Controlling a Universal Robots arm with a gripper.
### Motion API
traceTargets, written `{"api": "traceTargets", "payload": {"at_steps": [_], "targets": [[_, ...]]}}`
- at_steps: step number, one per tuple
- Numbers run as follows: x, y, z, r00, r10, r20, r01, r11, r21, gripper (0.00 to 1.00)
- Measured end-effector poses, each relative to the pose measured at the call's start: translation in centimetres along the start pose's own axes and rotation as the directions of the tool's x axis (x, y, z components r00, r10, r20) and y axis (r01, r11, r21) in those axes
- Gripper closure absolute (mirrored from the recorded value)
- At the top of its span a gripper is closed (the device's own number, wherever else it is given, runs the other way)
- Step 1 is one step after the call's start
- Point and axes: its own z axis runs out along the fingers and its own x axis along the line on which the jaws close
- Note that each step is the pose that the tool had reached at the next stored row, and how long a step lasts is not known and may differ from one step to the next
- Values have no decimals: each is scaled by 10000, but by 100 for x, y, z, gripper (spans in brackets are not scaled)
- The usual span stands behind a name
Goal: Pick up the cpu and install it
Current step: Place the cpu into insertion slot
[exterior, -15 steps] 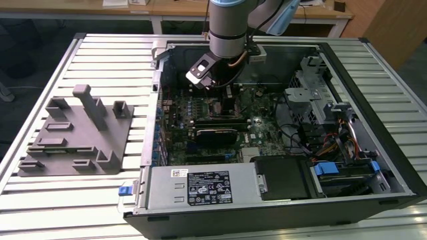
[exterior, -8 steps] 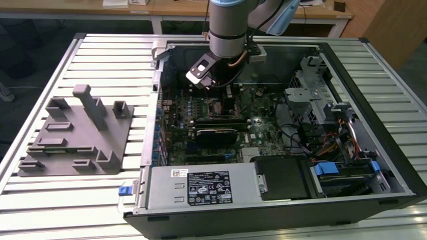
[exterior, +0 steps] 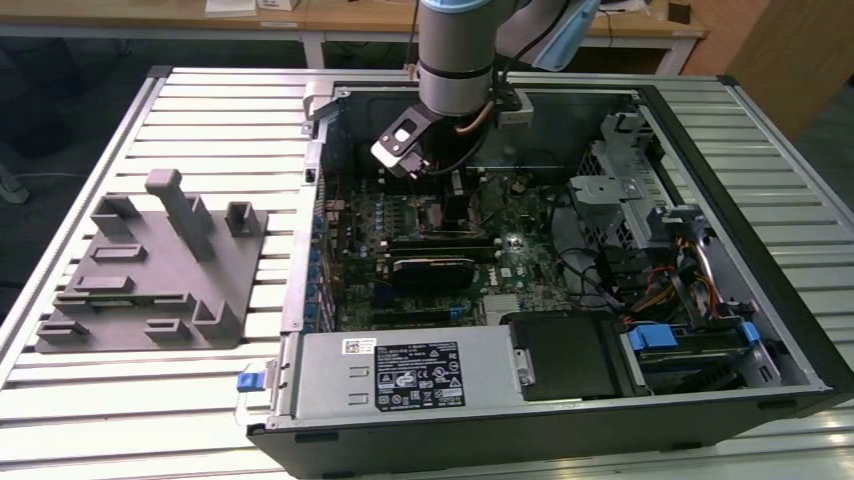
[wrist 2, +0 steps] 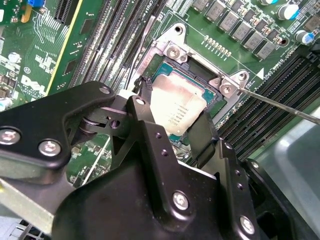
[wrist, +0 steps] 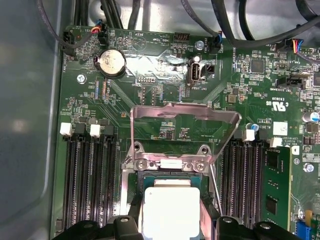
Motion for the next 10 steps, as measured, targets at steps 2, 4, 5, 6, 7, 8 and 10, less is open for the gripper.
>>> {"api": "traceTargets", "payload": {"at_steps": [2, 4, 5, 6, 7, 8, 10], "targets": [[0, -1, 0, 10000, 11, -15, -11, 10000, 0, 46], [1, -1, 1, 10000, 16, -32, -16, 10000, -1, 46], [1, -1, 1, 10000, 17, -33, -17, 10000, -1, 46], [2, -1, 1, 10000, 17, -36, -17, 10000, -1, 46], [2, -1, 1, 10000, 17, -37, -17, 10000, -2, 46], [2, -1, 1, 10000, 16, -38, -16, 10000, -1, 46], [2, -2, 2, 10000, 16, -41, -16, 10000, 0, 46]]}}
